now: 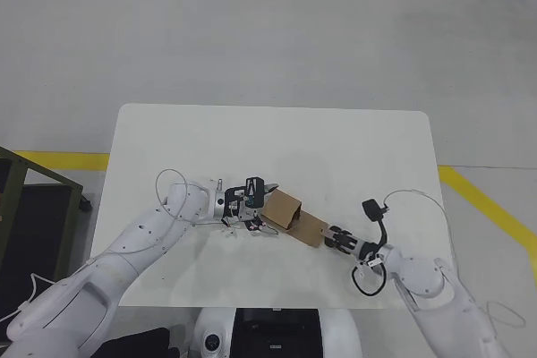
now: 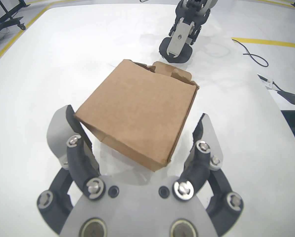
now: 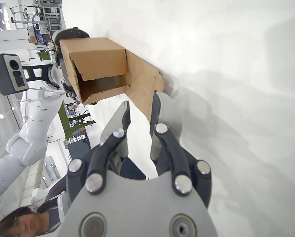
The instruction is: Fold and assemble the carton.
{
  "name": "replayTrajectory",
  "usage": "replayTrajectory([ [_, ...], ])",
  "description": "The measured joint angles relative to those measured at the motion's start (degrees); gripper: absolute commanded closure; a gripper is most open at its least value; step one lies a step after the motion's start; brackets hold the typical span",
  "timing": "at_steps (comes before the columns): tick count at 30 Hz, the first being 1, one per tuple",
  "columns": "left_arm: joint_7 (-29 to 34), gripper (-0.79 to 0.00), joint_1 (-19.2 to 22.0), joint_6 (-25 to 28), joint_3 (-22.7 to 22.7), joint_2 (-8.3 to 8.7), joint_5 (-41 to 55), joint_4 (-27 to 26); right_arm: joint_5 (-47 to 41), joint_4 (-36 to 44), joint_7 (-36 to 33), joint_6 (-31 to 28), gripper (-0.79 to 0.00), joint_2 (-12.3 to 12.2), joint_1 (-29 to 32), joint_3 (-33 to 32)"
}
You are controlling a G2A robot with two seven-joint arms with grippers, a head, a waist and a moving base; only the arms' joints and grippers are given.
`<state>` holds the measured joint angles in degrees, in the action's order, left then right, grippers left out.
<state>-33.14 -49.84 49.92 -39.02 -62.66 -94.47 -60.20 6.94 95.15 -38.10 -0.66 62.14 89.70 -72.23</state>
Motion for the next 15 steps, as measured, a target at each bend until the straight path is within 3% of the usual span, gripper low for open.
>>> replayTrajectory([
  [8, 0.0, -0.785, 0.0, 0.0, 0.0, 0.0, 0.0, 0.0, -0.2, -1.67, -1.03, 1.06, -0.225, 0.03, -0.7, 0.77],
  [15, 0.0, -0.785, 0.0, 0.0, 0.0, 0.0, 0.0, 0.0, -1.27, -2.71, -1.9, 0.23, -0.222, 0.36, -2.26, 2.67],
])
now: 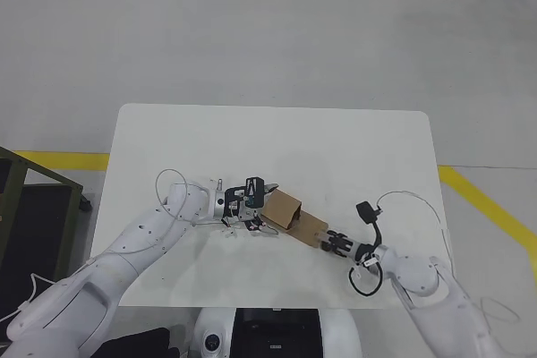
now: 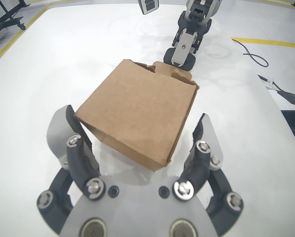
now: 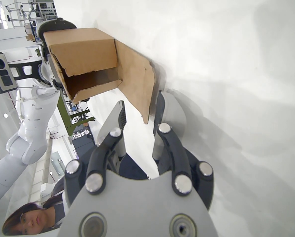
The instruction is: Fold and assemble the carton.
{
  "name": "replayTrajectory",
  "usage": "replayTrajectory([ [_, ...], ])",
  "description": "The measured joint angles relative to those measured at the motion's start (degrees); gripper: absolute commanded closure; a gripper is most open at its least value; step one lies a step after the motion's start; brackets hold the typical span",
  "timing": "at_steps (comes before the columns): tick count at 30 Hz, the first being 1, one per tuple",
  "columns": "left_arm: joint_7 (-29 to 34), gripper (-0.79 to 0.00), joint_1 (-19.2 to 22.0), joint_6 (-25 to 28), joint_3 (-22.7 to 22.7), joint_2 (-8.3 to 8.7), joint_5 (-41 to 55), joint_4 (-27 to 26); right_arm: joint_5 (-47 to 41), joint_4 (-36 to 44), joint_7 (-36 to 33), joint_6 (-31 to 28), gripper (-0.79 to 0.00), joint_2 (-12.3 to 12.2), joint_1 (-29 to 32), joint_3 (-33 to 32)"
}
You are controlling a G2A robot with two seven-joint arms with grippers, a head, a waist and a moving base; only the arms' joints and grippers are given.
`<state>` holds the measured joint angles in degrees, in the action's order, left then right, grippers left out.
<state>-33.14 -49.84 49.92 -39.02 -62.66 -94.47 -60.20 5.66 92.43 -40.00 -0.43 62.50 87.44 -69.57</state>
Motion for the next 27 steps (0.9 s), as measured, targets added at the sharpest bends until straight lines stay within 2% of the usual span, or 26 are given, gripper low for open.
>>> replayTrajectory([
  [14, 0.0, -0.785, 0.0, 0.0, 0.0, 0.0, 0.0, 0.0, -3.02, -3.33, 0.48, -1.55, -0.234, 1.27, -4.79, 4.98],
  [20, 0.0, -0.785, 0.0, 0.0, 0.0, 0.0, 0.0, 0.0, -4.05, -2.29, 1.41, -3.11, -0.24, 1.41, -5.2, 5.05],
  [27, 0.0, -0.785, 0.0, 0.0, 0.0, 0.0, 0.0, 0.0, -1.48, -0.05, 1.42, -1.1, -0.243, 1.62, -6.58, 6.68],
])
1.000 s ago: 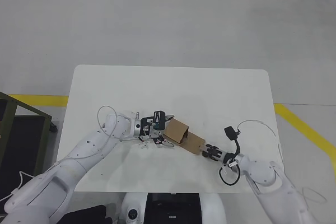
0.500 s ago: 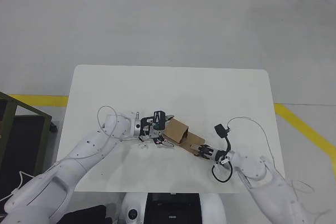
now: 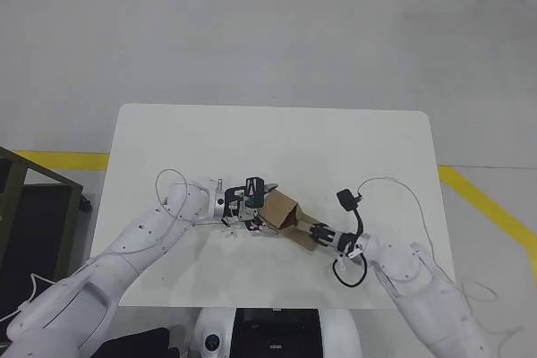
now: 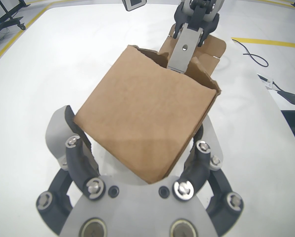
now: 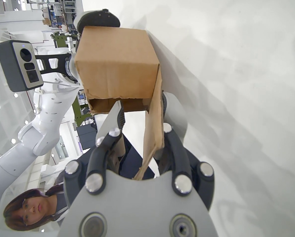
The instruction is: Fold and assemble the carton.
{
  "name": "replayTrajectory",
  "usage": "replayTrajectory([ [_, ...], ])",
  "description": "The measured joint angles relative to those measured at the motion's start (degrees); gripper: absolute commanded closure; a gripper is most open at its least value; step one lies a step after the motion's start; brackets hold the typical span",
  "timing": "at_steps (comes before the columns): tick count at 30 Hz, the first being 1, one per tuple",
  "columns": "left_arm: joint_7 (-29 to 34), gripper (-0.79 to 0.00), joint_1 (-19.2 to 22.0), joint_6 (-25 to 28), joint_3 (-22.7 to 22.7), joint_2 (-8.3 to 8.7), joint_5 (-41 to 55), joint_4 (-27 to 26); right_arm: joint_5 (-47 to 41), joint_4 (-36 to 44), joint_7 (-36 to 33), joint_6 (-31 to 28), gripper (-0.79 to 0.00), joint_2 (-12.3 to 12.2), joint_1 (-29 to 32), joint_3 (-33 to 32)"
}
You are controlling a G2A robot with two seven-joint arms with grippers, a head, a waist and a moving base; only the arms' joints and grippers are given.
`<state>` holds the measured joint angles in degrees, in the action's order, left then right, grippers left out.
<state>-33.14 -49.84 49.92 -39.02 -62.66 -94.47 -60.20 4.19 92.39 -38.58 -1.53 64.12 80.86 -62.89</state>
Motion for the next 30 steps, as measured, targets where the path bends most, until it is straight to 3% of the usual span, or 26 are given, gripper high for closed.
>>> replayTrajectory([
  [7, 0.0, -0.785, 0.0, 0.0, 0.0, 0.0, 0.0, 0.0, 2.48, 0.29, 1.58, 3.37, -0.219, 0.27, -1.35, 1.19],
  [22, 0.0, -0.785, 0.0, 0.0, 0.0, 0.0, 0.0, 0.0, 6.88, 5.21, 3.34, 8.93, -0.24, 0.4, -1.45, 2.01],
  [30, 0.0, -0.785, 0.0, 0.0, 0.0, 0.0, 0.0, 0.0, 5.49, 9.05, 3.6, 7.78, -0.342, -0.24, 2.3, -1.03],
])
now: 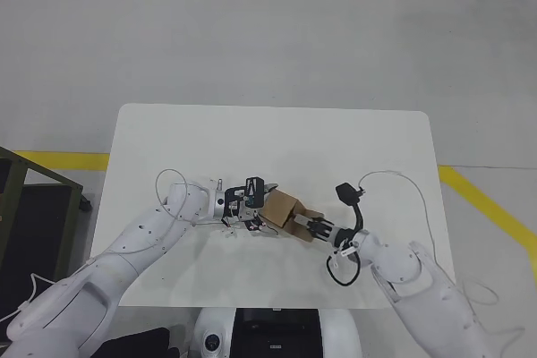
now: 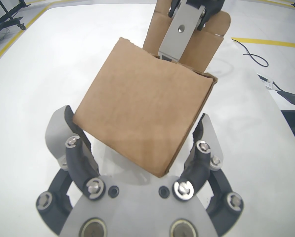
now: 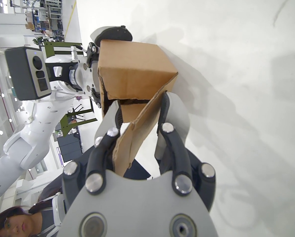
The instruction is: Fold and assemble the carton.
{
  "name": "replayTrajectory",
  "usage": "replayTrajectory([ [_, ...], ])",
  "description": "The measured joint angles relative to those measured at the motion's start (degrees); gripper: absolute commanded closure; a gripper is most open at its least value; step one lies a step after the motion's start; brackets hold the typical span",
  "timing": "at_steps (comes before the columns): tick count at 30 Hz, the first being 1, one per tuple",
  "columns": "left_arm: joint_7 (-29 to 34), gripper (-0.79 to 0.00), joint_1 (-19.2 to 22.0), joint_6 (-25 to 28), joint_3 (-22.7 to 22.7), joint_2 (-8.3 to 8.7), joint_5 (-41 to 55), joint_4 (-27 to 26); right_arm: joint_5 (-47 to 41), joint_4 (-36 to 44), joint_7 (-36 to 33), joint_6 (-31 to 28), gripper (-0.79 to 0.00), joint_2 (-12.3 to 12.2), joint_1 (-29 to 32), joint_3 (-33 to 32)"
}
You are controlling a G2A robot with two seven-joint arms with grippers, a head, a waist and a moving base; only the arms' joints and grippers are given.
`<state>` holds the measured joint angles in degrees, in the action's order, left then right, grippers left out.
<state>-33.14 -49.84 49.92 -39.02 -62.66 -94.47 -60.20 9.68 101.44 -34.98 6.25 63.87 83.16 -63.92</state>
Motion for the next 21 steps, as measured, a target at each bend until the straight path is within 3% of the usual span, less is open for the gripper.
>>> replayTrajectory([
  [3, 0.0, -0.785, 0.0, 0.0, 0.0, 0.0, 0.0, 0.0, -1.16, 0.85, 0.17, -1.17, -0.431, -0.2, 1.3, -1.25],
  [5, 0.0, -0.785, 0.0, 0.0, 0.0, 0.0, 0.0, 0.0, -1.86, 1.34, 0.18, -1.94, -0.579, -0.33, 2.11, -2.04],
  [8, 0.0, -0.785, 0.0, 0.0, 0.0, 0.0, 0.0, 0.0, -2.63, 1.99, 0.2, -2.86, -0.65, -0.52, 3.24, -3.14],
  [14, 0.0, -0.785, 0.0, 0.0, 0.0, 0.0, 0.0, 0.0, -5.15, 2.68, -0.47, -5.53, -0.683, -0.84, 5.45, -4.97],
  [21, 0.0, -0.785, 0.0, 0.0, 0.0, 0.0, 0.0, 0.0, -8.02, 3.07, -0.93, -8.81, -0.616, -1.28, 8.21, -7.67],
])
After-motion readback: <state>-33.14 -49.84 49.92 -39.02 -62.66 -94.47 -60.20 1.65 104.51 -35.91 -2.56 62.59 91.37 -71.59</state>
